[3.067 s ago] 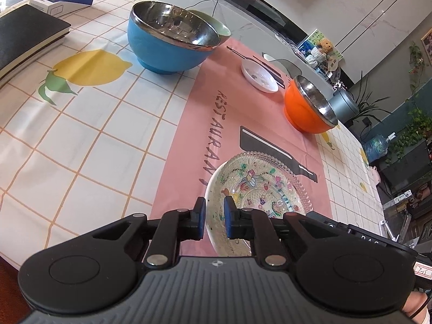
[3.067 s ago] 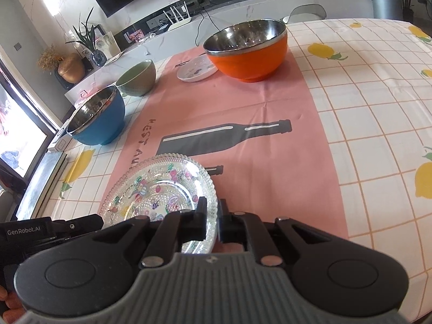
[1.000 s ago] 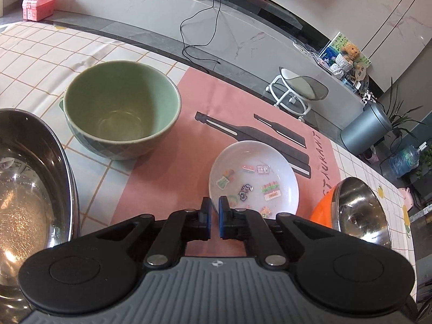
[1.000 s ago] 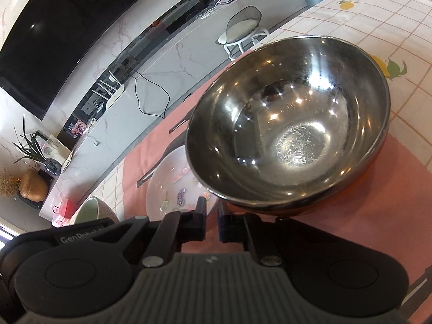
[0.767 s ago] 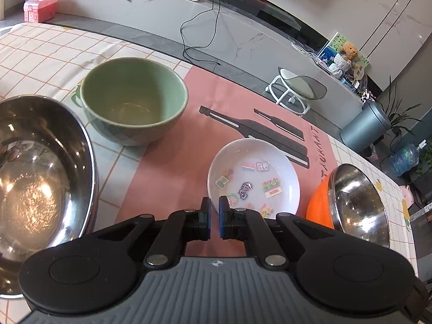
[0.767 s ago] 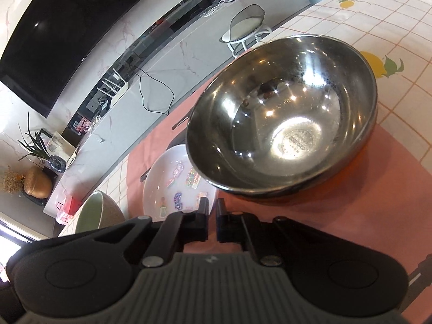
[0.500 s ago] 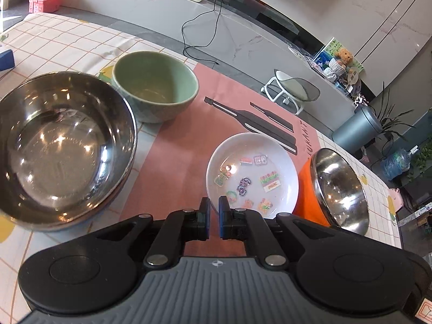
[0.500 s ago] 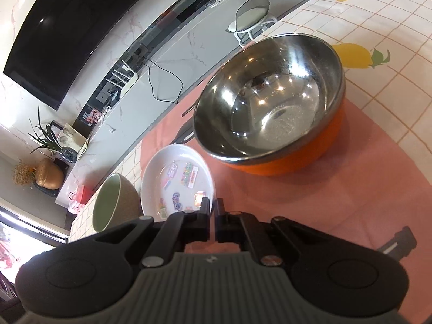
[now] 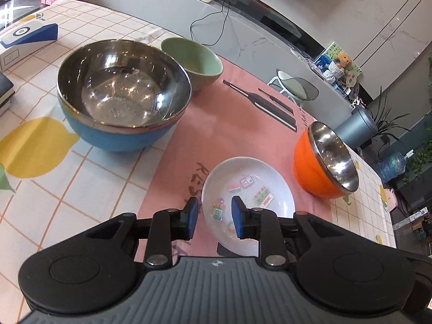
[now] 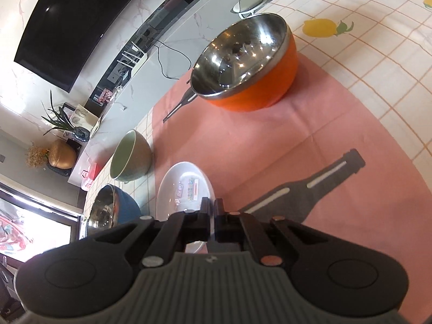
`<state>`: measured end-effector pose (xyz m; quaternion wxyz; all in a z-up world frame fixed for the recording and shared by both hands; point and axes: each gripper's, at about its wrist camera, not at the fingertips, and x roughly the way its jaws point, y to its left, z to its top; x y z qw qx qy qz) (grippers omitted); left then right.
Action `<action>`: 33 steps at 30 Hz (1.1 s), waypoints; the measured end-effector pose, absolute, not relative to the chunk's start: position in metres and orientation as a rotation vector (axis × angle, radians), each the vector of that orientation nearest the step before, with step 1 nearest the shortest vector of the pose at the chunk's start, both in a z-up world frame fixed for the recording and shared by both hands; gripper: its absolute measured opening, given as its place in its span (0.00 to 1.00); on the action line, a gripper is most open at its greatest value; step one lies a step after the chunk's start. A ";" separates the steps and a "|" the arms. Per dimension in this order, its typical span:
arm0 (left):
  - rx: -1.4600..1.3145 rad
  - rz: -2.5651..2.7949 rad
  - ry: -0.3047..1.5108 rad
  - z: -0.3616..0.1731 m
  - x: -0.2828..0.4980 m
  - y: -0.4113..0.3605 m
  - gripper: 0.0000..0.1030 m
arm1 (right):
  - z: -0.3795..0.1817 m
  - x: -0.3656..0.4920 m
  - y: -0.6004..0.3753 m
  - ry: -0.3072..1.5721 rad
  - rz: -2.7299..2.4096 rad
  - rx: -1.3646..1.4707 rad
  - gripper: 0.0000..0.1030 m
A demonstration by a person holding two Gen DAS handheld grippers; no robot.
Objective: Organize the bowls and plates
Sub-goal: 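Carry the small white plate with the left gripper and lower it onto the plate stack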
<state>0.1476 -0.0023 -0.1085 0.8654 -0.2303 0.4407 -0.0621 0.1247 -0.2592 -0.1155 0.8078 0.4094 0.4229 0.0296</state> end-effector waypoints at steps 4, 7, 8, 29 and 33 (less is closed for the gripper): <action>-0.500 -0.150 0.909 -0.108 0.130 0.003 0.08 | -0.111 0.107 -0.265 0.915 0.095 0.906 0.00; -0.502 -0.168 0.892 -0.102 0.118 0.004 0.04 | -0.105 0.097 -0.271 0.908 0.104 0.903 0.00; -0.496 -0.170 0.888 -0.100 0.114 0.004 0.04 | -0.104 0.095 -0.273 0.912 0.113 0.909 0.00; -0.529 -0.138 1.057 -0.109 0.033 -0.005 0.05 | -0.109 0.016 -0.291 1.028 0.149 0.868 0.00; -0.533 -0.131 1.065 -0.111 0.033 -0.007 0.05 | -0.114 0.015 -0.291 1.038 0.138 0.869 0.00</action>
